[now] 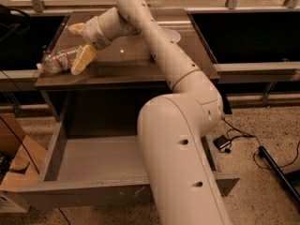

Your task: Place water bottle into top drawer

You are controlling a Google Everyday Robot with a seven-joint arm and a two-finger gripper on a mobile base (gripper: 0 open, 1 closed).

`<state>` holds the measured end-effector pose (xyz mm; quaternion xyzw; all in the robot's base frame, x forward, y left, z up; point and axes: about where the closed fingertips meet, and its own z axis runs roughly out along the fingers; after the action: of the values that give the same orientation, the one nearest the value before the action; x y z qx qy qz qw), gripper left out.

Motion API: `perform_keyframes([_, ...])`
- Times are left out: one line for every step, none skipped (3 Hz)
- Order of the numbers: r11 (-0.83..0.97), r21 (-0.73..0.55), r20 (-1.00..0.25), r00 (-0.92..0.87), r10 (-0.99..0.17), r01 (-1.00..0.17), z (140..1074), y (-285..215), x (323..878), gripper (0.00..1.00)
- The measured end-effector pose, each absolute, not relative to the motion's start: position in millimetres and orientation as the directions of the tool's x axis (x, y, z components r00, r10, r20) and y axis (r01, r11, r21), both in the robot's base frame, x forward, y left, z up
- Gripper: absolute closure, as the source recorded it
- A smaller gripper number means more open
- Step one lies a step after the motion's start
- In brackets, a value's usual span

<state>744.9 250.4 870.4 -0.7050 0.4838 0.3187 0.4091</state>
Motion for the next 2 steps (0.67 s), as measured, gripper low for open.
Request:
perform_keyframes([-0.213, -0.216, -0.833, 0.293, -0.469, -0.953, 851, 251, 748, 0.14])
perform_keyframes([-0.225, -0.179, -0.821, 0.271, -0.503, -0.958, 839, 242, 748, 0.37])
